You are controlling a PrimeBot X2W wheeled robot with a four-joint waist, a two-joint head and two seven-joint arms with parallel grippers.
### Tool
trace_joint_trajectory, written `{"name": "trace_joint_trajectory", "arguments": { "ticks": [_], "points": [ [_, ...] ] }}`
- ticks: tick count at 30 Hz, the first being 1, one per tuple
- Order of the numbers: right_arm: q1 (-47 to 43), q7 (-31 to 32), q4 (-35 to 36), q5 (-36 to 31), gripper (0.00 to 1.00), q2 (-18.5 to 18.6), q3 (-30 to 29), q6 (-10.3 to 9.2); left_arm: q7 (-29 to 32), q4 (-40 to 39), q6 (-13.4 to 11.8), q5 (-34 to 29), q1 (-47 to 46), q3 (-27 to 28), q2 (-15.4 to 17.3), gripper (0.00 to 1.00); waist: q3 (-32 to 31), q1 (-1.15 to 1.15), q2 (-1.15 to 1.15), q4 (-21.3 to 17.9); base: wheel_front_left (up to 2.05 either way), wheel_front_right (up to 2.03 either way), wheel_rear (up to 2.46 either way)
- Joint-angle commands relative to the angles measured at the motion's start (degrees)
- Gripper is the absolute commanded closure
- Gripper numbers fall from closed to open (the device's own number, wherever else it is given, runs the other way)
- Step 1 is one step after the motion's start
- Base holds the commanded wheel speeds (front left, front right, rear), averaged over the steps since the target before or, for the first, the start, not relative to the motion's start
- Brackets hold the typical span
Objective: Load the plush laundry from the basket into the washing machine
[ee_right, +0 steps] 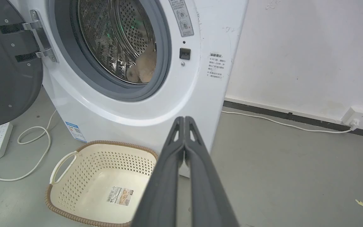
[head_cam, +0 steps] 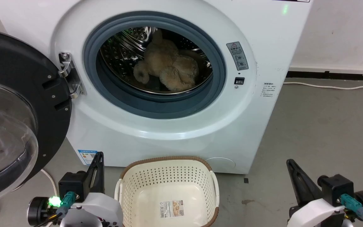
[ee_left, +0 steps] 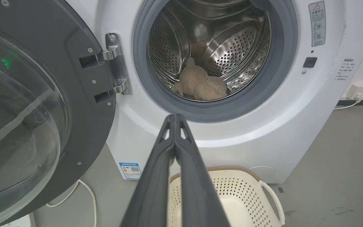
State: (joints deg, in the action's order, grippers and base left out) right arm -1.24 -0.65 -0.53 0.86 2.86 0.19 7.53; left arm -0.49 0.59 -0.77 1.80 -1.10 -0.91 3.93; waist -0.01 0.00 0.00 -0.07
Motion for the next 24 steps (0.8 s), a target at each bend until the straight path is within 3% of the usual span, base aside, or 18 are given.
{"name": "trace_joint_trajectory", "arguments": {
  "ticks": [1, 24],
  "points": [
    [1.1, 0.4, 0.5, -0.6, 1.0, 0.0, -0.2, -0.04, 0.3, -0.4, 0.5, -1.1, 1.1, 0.6, -0.7, 1.0, 0.0, 0.0, 0.0, 0.0, 0.0, 0.0, 0.0],
    [1.2, 0.7, 0.5, -0.9, 1.0, 0.0, -0.2, -0.04, 0.5, -0.6, 0.8, -1.8, 1.1, 0.9, -1.1, 1.0, 0.0, 0.0, 0.0, 0.1, 0.0, 0.0, 0.0]
  ]
}}
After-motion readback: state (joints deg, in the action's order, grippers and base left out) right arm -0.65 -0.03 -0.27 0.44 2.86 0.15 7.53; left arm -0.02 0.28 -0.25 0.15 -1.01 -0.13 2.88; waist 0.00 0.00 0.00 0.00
